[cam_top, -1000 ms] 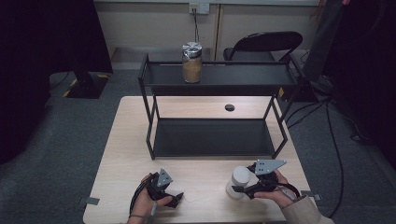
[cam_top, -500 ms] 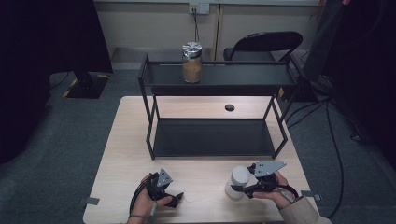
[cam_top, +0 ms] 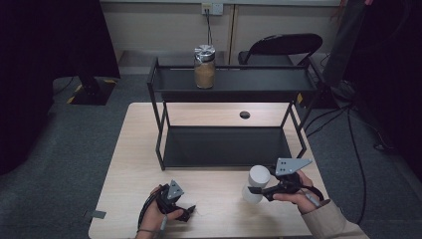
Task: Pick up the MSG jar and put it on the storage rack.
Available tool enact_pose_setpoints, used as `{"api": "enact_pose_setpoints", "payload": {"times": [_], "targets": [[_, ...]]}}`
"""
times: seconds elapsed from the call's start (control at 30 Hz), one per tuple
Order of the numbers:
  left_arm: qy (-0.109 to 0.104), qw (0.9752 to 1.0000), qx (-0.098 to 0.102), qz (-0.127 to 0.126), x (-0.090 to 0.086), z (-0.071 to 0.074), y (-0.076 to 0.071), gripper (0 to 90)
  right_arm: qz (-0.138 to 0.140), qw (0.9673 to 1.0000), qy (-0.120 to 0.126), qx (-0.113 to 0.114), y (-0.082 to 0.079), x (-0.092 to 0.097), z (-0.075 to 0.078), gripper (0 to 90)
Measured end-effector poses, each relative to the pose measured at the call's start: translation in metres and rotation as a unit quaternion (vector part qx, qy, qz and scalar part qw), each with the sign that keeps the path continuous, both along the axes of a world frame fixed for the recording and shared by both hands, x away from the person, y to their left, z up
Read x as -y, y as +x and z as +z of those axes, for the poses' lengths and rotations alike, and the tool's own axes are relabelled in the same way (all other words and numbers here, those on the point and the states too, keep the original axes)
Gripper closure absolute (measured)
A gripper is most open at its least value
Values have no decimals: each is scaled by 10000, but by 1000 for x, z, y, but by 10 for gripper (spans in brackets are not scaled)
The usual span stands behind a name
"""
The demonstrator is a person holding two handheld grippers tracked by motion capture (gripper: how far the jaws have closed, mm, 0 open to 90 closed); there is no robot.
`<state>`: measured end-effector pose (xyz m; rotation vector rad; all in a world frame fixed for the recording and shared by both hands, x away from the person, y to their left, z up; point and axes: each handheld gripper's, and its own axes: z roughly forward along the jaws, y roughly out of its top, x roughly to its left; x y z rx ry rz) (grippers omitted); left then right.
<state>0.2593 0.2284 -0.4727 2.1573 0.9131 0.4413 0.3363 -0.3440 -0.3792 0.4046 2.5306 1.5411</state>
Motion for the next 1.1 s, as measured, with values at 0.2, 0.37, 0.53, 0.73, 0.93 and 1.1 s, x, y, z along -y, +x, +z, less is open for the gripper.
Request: {"api": "enact_pose_setpoints", "payload": {"times": [0.2,0.37,0.53,0.73,0.93,1.1], "targets": [[-1,10000,3,-1,0,0,0,0,-7,10000,6,-34,7,1,25,351],[-3,10000,-1,2,0,0,0,0,11,9999,-110,26,14,-2,49,351],[-4,10000,1,2,0,0,0,0,-57,10000,-38,-34,23,-1,74,351],[-1,10000,0,2,0,0,0,0,-127,9999,-14,116,27,-3,105,351],[-37,10000,7,22,0,-1,-1,0,-206,9996,-91,183,31,-5,131,351],[-27,10000,12,14,0,-1,0,0,-261,9994,-126,187,36,-6,151,351]]}}
